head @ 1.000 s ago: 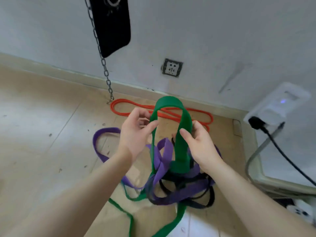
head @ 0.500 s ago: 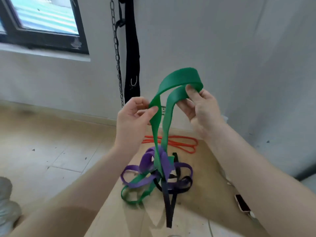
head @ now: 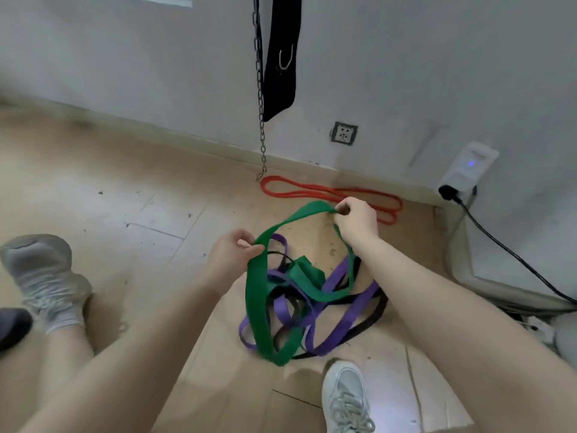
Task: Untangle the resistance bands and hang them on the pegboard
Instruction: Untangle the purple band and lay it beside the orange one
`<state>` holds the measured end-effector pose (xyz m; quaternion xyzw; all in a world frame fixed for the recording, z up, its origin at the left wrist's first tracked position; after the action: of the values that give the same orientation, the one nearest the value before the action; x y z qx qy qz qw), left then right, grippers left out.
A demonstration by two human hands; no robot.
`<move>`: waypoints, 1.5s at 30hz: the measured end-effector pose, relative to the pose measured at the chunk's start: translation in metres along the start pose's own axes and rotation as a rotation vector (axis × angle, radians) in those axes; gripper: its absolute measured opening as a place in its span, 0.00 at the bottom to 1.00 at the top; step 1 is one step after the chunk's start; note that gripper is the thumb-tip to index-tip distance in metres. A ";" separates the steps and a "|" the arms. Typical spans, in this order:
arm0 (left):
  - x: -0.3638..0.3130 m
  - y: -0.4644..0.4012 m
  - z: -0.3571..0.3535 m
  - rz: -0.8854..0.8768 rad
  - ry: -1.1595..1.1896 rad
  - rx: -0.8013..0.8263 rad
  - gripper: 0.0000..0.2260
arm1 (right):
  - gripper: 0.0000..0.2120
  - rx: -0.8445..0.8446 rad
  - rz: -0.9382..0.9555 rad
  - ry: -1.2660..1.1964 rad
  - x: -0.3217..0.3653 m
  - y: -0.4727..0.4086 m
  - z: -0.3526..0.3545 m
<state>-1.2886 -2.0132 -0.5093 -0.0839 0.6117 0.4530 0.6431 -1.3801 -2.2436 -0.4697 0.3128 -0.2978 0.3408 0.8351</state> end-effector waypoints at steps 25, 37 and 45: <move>0.141 -0.117 0.010 0.021 -0.372 -0.066 0.19 | 0.06 0.408 0.084 -0.134 -0.052 -0.083 -0.122; 0.052 -0.025 -0.078 -0.194 -0.213 0.222 0.11 | 0.09 0.115 0.248 -0.962 0.005 0.042 0.066; -0.068 0.054 -0.047 -0.292 0.081 0.140 0.04 | 0.14 -0.155 0.060 -0.706 -0.070 0.093 0.112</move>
<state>-1.3488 -2.0461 -0.4374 -0.1452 0.6483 0.3074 0.6813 -1.5232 -2.2989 -0.4193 0.3381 -0.6017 0.2126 0.6917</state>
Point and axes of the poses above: each hand's wrist, its own y-axis away from the middle knuckle, its own z-axis out of the back of the hand, x = y × z, the point moved 7 cm from there along -y, towards the middle knuckle, and after that the axes turned 15 degrees about x, right-handed, at the moved point
